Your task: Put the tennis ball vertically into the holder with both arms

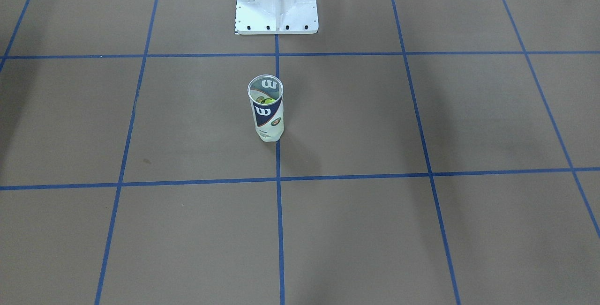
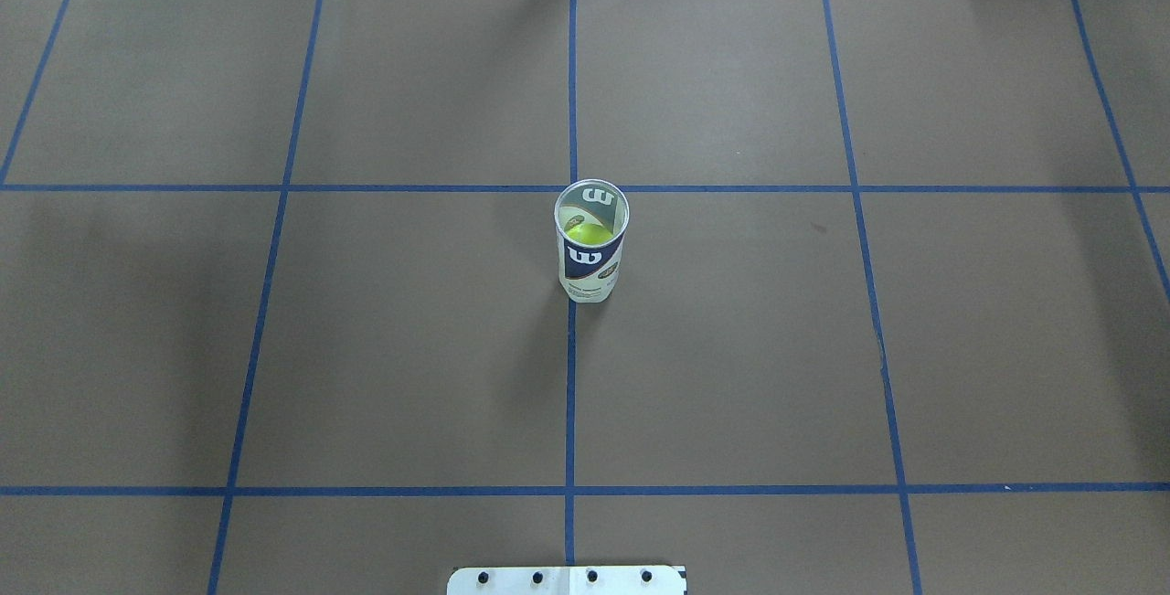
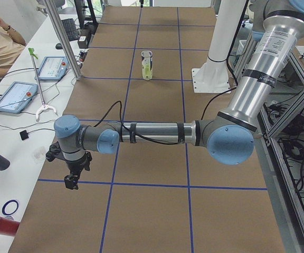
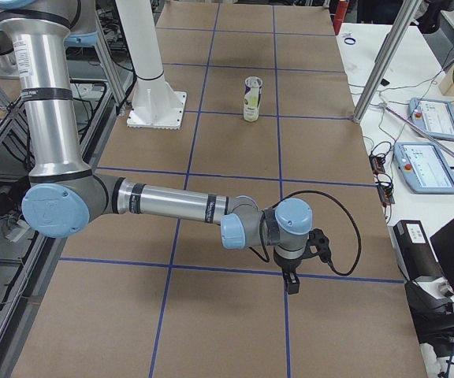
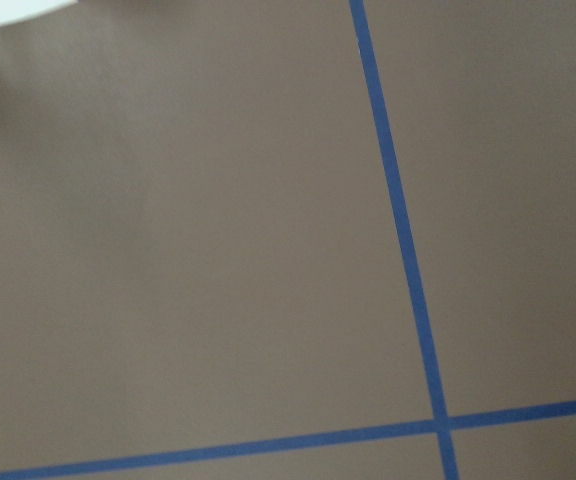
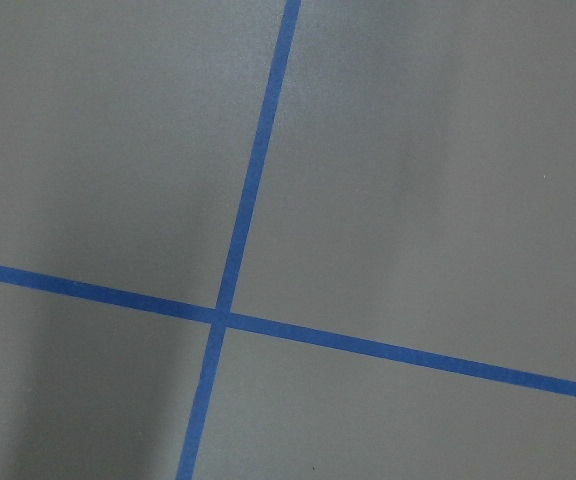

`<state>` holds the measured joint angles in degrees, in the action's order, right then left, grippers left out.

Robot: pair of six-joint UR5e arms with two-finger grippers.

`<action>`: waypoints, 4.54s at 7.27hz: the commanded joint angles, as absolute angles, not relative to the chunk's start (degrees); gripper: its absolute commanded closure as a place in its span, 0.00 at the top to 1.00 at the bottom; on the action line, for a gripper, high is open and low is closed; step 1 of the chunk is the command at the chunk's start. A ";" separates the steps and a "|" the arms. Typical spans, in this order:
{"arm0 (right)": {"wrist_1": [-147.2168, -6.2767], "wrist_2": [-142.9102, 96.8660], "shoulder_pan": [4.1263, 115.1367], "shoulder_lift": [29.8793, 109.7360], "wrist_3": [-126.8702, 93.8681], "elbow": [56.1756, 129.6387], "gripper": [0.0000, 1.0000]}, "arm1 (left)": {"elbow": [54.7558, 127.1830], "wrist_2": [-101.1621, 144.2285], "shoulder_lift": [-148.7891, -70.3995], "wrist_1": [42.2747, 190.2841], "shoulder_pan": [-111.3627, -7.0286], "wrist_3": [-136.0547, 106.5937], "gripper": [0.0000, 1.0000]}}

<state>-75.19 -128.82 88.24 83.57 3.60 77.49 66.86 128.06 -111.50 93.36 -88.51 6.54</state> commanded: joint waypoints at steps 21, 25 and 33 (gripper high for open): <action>-90.35 -127.00 88.51 89.82 2.72 90.09 1.00 | 90.79 129.90 -90.00 95.19 -88.33 6.50 1.00; -90.09 -127.09 88.51 91.23 2.73 90.61 1.00 | 90.70 129.90 -86.84 95.10 -88.33 6.50 1.00; -90.17 -127.44 88.51 91.32 2.72 90.62 1.00 | 91.76 129.90 -86.22 95.36 -88.33 6.42 1.00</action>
